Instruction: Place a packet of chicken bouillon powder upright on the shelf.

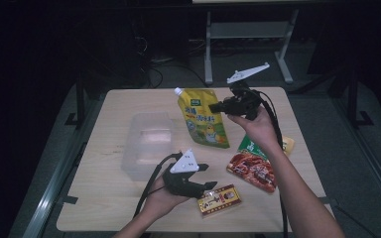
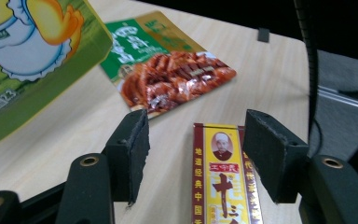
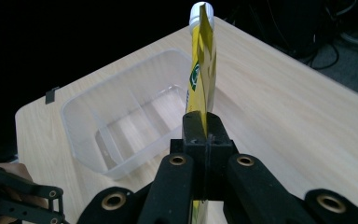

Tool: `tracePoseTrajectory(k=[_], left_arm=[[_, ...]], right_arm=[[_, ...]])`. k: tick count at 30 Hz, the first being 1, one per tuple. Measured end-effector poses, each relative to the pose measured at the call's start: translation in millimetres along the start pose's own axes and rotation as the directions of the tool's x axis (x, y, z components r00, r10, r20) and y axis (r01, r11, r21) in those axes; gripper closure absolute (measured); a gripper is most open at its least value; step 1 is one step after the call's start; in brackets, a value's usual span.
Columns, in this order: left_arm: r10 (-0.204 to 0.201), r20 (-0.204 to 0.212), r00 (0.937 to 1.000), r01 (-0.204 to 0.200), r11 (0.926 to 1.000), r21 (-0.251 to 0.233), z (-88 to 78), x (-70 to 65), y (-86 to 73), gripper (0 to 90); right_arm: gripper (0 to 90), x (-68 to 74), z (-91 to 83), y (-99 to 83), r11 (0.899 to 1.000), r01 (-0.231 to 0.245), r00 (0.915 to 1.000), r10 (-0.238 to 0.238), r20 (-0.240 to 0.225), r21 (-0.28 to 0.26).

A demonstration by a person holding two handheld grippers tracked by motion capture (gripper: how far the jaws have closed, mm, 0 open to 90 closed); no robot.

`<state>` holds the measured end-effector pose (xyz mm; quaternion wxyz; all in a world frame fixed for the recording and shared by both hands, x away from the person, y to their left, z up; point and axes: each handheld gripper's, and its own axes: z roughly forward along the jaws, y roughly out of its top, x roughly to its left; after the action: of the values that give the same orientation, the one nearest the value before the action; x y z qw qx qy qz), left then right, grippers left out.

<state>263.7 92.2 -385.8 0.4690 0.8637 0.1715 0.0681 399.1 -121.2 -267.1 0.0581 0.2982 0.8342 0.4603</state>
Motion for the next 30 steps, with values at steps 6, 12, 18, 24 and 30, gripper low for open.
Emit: tracePoseTrajectory(k=[6, 12, 18, 24, 30], left_arm=[[0.011, 0.02, 0.9997, -0.011, 0.9999, -0.001, -4.4, -4.9, -10.0, 38.1], [0.012, 0.024, 0.9996, -0.011, 0.9997, -0.022, -8.3, -9.8, -14.0, 37.6], [0.045, 0.027, 0.9986, -0.044, 0.9983, -0.038, -15.8, -14.6, -16.2, 36.3], [0.035, 0.026, 0.999, -0.034, 0.9986, -0.042, -16.7, -17.0, -24.3, 35.1], [0.01, 0.036, 0.9993, -0.007, 0.9976, -0.069, -19.2, -17.9, -33.5, 34.8]], right_arm=[[90.0, 8.8, 5.2, 18.1, 0.999, 0.027, 0.9991, -0.028, -0.032, -0.026], [90.0, 16.4, 16.1, 30.2, 0.998, 0.049, 0.9967, -0.051, -0.063, -0.04], [90.0, 26.0, 24.5, 39.4, 0.997, 0.072, 0.993, -0.076, -0.091, -0.04], [90.0, 41.5, 42.2, 47.9, 0.993, 0.114, 0.9873, -0.116, -0.109, -0.026], [90.0, 50.4, 57.0, 52.7, 0.991, 0.134, 0.9801, -0.136, -0.145, -0.022]])
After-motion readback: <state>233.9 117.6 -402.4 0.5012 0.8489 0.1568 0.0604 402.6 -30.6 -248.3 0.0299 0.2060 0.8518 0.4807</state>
